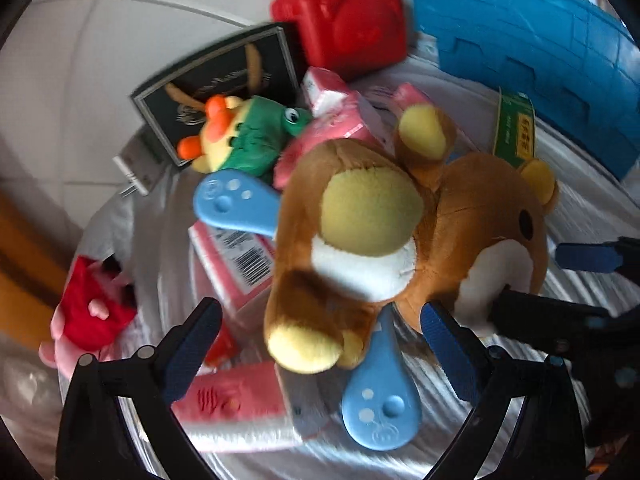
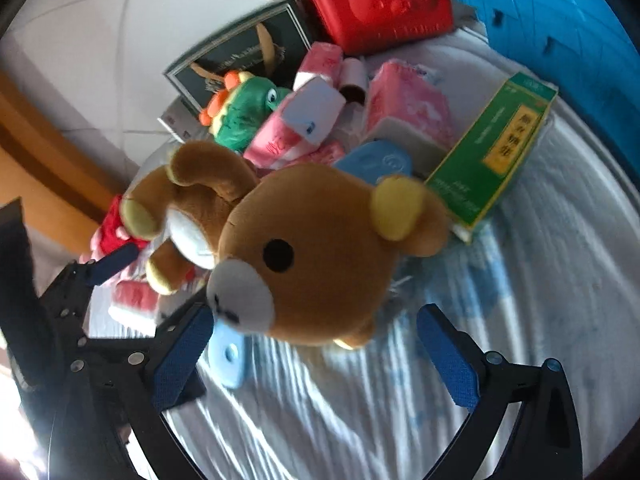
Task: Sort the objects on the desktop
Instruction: 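Grasp the brown teddy bear with the right tool and lift it, then carry the teddy bear into the blue bin and open the right tool, then move both tools back over the pile on the bed, then grasp the pink tissue pack with the left tool while the right grasps the green medicine box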
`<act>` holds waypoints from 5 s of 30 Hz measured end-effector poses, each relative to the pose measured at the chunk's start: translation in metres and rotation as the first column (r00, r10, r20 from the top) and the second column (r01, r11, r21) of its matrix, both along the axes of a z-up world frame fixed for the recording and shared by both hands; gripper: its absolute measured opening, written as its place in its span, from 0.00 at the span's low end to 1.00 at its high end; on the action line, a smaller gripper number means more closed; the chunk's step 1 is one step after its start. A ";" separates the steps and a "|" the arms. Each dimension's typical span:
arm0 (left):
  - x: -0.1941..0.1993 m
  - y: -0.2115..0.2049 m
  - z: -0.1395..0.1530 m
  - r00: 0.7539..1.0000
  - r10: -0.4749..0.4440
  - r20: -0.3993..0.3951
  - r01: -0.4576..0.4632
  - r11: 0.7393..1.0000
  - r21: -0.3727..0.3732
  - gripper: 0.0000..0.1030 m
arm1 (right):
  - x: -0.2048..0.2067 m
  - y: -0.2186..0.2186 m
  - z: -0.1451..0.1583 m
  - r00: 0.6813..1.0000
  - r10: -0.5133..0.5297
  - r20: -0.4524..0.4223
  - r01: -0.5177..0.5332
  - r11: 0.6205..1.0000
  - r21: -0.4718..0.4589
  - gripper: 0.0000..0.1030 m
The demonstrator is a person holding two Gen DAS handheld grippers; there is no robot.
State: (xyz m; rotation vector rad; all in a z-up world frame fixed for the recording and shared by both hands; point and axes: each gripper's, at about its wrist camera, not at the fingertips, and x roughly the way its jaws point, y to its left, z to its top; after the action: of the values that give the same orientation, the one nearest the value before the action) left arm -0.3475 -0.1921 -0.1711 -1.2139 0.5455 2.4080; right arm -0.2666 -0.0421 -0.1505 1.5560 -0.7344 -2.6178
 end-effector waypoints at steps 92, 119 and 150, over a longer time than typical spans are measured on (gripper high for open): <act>0.104 0.366 0.211 0.966 0.124 -0.225 -0.041 0.939 0.342 0.58 | 0.170 0.415 0.284 0.805 -0.095 -0.585 0.279 0.932 0.232 1.00; 0.037 -0.115 0.025 0.388 0.869 0.305 -0.921 0.354 0.162 0.58 | -0.019 0.215 0.073 0.986 0.160 -0.048 -0.146 0.966 0.216 1.00; -0.001 -0.114 -0.033 0.476 0.822 0.313 -0.867 0.497 0.012 0.70 | -0.115 0.175 -0.045 0.966 0.077 0.248 -0.077 0.997 -0.010 0.99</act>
State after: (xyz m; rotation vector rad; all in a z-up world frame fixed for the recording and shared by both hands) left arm -0.3486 -0.3058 -0.2038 -2.0366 -0.5273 2.8416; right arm -0.3818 0.1332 -0.1955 1.8948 -0.6679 -2.3956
